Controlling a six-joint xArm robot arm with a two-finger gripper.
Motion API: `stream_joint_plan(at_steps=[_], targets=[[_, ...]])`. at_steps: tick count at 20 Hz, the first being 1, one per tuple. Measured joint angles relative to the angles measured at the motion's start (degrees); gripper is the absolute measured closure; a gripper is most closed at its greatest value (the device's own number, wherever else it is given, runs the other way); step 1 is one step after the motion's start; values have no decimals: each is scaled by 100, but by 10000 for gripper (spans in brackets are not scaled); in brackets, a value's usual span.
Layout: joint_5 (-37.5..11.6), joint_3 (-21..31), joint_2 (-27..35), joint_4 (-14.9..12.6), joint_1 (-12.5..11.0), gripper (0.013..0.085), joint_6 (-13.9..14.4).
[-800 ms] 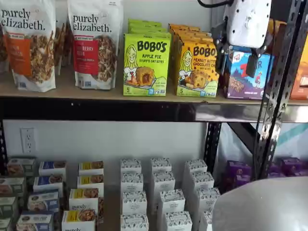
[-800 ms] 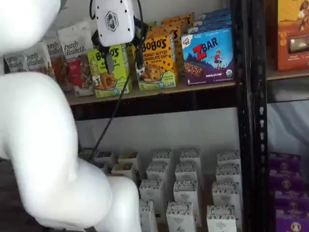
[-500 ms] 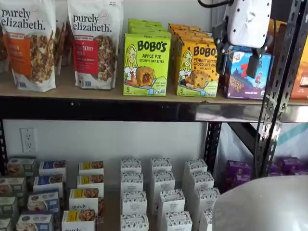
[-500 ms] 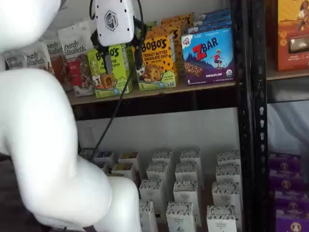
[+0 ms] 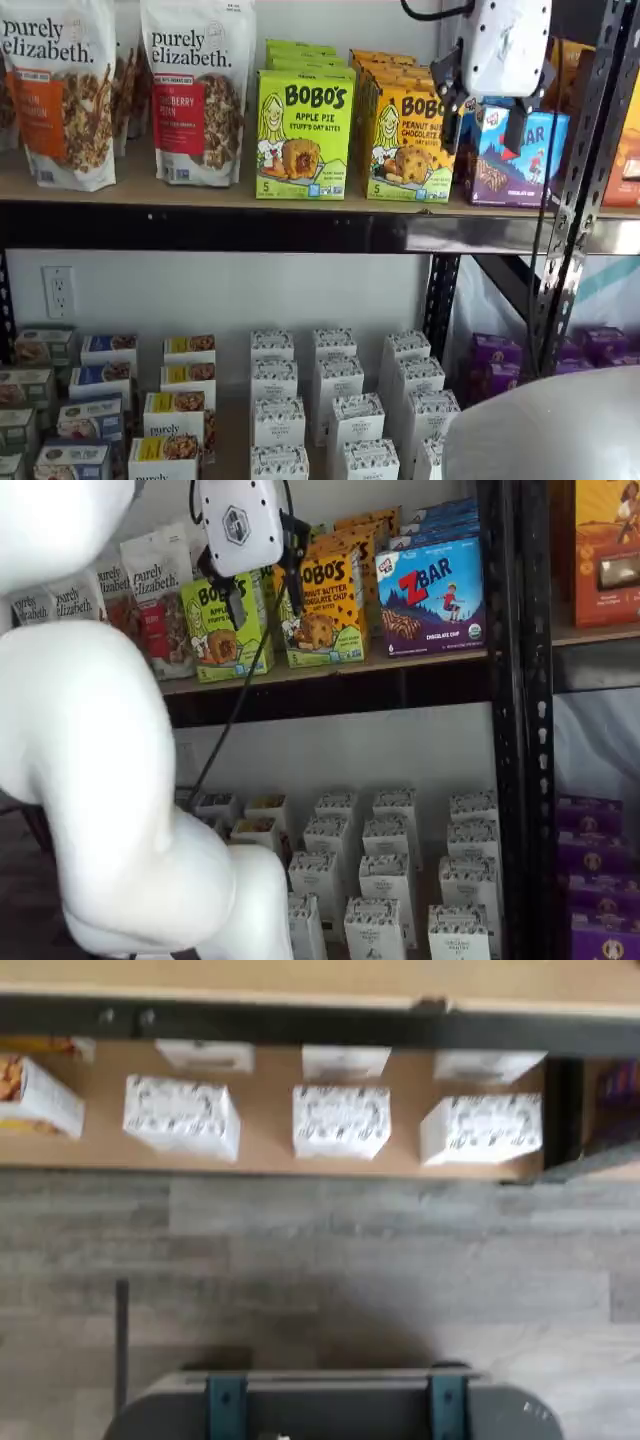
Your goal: Pick up the orange box on the top shelf, the fifth box from the left
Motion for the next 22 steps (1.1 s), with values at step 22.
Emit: stream_joint_plan(at_steps=[22], targets=[[-2485, 68, 907, -375, 196, 130, 361]])
